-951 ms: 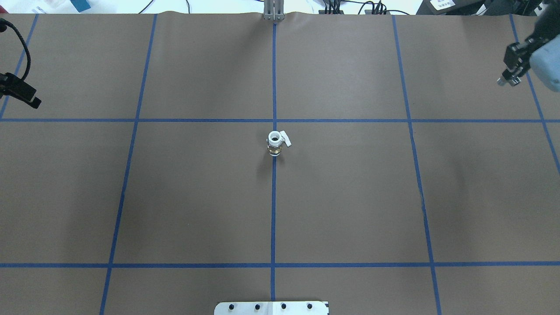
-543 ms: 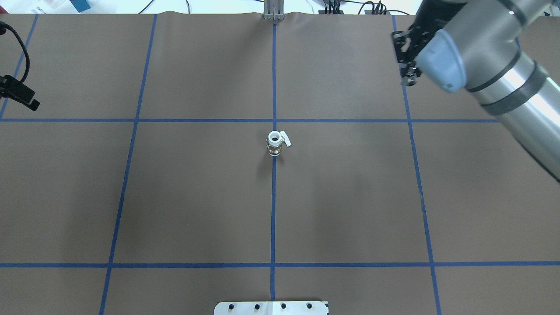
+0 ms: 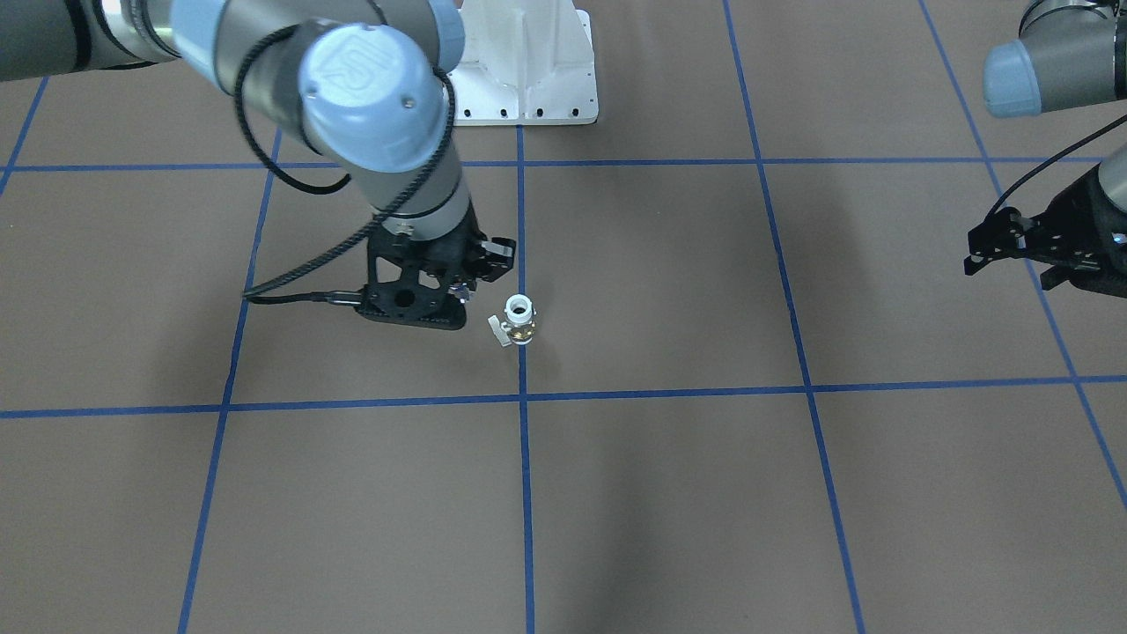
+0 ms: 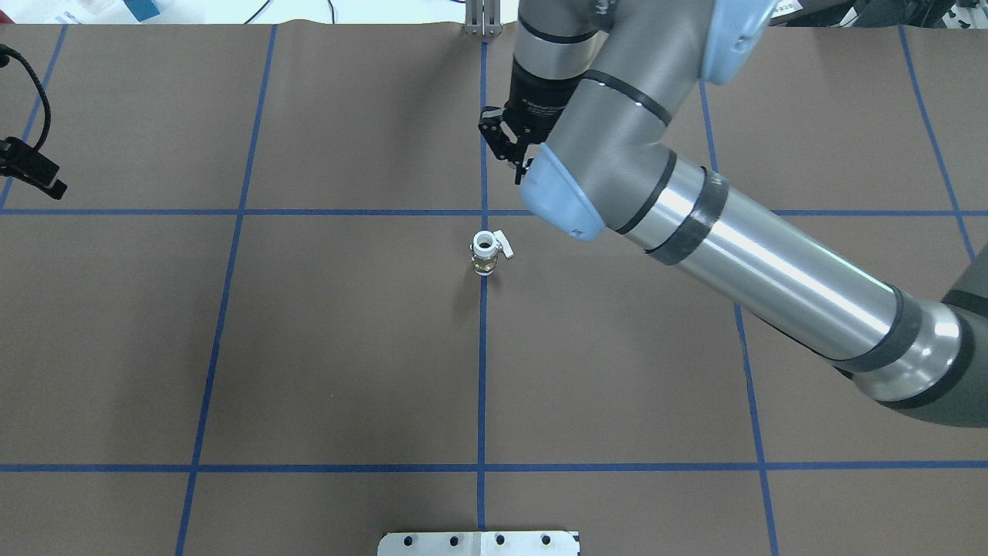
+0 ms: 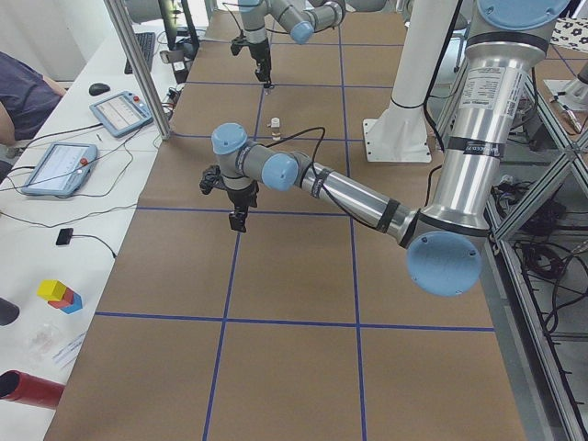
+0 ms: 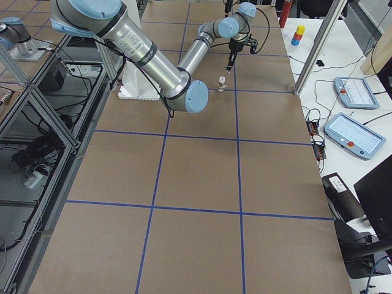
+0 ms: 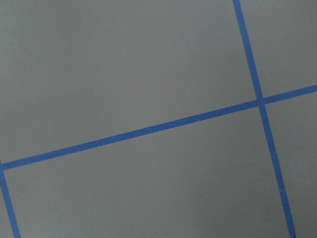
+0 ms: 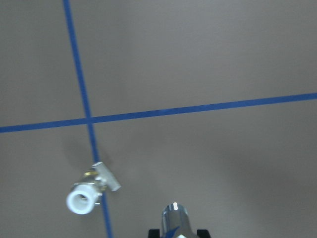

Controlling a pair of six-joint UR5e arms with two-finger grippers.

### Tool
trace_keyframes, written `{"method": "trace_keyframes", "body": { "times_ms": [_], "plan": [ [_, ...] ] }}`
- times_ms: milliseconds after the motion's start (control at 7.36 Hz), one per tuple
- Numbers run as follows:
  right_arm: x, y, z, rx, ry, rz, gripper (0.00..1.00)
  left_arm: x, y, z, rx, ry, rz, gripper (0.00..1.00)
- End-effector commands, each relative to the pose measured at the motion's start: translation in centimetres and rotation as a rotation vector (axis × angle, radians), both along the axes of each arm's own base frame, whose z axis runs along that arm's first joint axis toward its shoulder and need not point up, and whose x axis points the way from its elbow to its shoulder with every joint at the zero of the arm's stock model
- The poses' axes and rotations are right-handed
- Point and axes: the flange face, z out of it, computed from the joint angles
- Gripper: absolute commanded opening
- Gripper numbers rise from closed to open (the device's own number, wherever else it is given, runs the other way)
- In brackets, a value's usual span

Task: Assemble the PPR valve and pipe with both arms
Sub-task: 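Carry the chrome fitting with the right gripper over the standing valve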

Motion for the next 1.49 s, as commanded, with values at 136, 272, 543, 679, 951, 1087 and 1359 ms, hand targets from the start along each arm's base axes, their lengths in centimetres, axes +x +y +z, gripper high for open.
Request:
{"method": "trace_keyframes", "body": {
  "times_ms": [136, 272, 543, 679, 951, 1087, 1359],
  "plan": [
    [-4.9, 2.1, -1.5, 0.027, 0.0, 0.039, 0.0, 0.0, -0.1, 0.5, -0.01, -0.004, 0.0, 1.0],
    [-5.7, 2.8, -1.3, 0.042, 0.004, 0.039, 0.0, 0.0, -0.1, 0.5, -0.01, -0.004, 0.0, 1.0],
    [-7.0, 3.9, -1.2, 0.066, 0.031, 0.057, 0.0, 0.0, -0.1, 0.6, -0.011, -0.005, 0.0, 1.0],
    [-7.1, 3.8, -1.0, 0.067, 0.034, 0.057, 0.0, 0.1, -0.1, 0.6, -0.011, -0.005, 0.002, 1.0],
    [-7.0, 3.6, -0.2, 0.068, 0.038, 0.052, 0.0, 0.1, -0.1, 0.6, -0.012, -0.005, 0.0, 1.0],
    [-6.9, 3.2, 0.2, 0.067, 0.043, 0.053, 0.0, 0.1, -0.1, 0.6, -0.012, -0.005, 0.0, 1.0],
    [-7.9, 2.6, 1.3, 0.062, 0.045, 0.05, 0.0, 0.1, -0.1, 0.6, -0.012, -0.005, 0.0, 1.0]
  ]
}}
